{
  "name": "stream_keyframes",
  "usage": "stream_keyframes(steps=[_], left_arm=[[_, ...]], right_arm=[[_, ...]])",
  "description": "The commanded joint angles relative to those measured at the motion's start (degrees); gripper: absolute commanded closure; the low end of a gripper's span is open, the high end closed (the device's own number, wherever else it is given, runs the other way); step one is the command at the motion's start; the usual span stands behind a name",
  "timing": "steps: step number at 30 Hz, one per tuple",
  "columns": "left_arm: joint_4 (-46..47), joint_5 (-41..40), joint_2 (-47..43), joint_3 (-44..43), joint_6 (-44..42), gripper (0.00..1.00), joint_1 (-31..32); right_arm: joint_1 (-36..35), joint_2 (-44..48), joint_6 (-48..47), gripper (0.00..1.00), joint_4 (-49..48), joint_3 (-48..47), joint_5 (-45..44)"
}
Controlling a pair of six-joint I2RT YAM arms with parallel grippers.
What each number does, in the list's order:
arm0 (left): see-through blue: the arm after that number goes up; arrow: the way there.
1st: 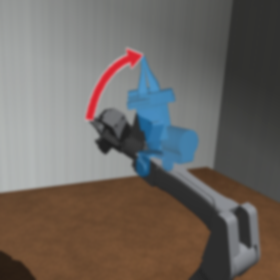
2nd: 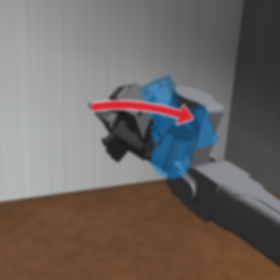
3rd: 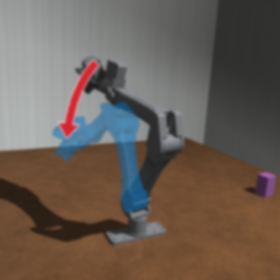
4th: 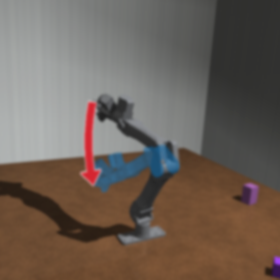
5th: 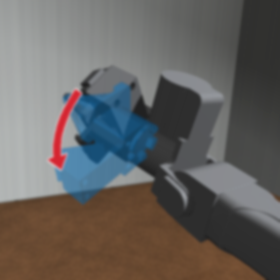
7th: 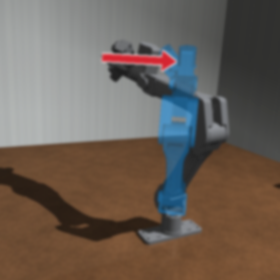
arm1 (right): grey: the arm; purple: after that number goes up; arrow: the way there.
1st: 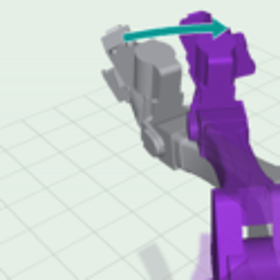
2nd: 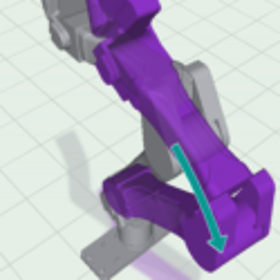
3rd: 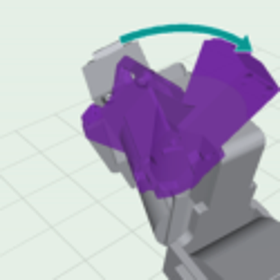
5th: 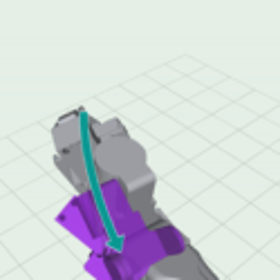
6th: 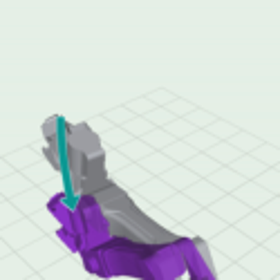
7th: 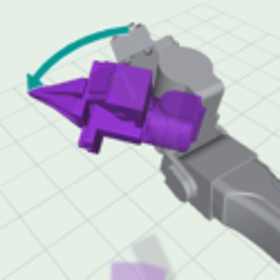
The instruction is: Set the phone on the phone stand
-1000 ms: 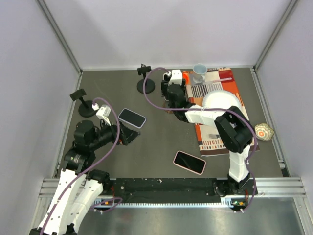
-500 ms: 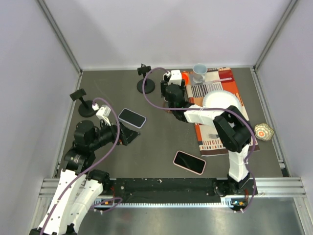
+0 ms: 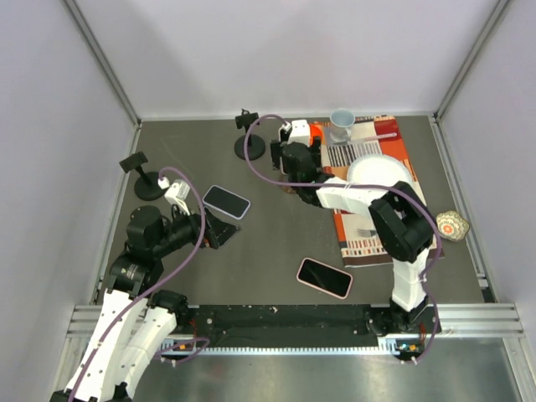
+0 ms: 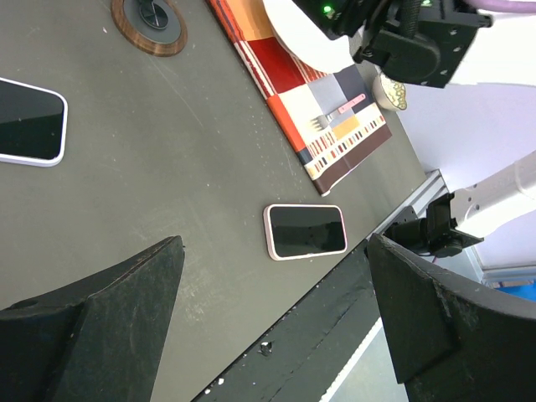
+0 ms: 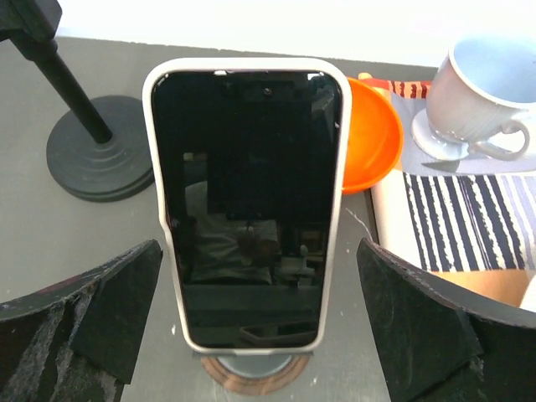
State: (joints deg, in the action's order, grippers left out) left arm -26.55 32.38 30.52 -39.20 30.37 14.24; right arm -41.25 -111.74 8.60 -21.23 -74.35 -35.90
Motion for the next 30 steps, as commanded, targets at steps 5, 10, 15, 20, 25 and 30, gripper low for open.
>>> stream_keyframes(steps=[5, 10, 15, 20, 25, 30], left_arm=[[2.4, -0.3, 0.2, -1.8, 0.0, 0.04, 0.2], [2.2, 0.6, 3.3, -1.8, -0.8, 0.03, 0.3], [2.1, -1.1, 8.8, -2.7, -1.9, 0.05, 0.4], [1.9, -10.4, 18.2, -10.3, -4.9, 0.13, 4.9], [-1.1, -23.7, 37.2, -25.4, -12.4, 0.32, 8.0], [1.9, -40.3, 54.1, -39.7, -18.8, 0.38, 7.9]], right_arm=[[-0.4, 17.3, 8.0, 0.01, 14.0, 4.8, 5.5], [-0.2, 29.6, 9.0, 0.01, 15.4, 19.0, 15.9], [-0.2, 36.9, 9.2, 0.02, 19.3, 30.5, 24.8], [-0.2, 44.7, 9.0, 0.02, 21.1, 35.2, 29.0], [-0.1, 50.3, 6.7, 0.02, 21.1, 37.2, 26.8], [-0.1, 51.9, 6.4, 0.02, 19.1, 40.8, 25.4]])
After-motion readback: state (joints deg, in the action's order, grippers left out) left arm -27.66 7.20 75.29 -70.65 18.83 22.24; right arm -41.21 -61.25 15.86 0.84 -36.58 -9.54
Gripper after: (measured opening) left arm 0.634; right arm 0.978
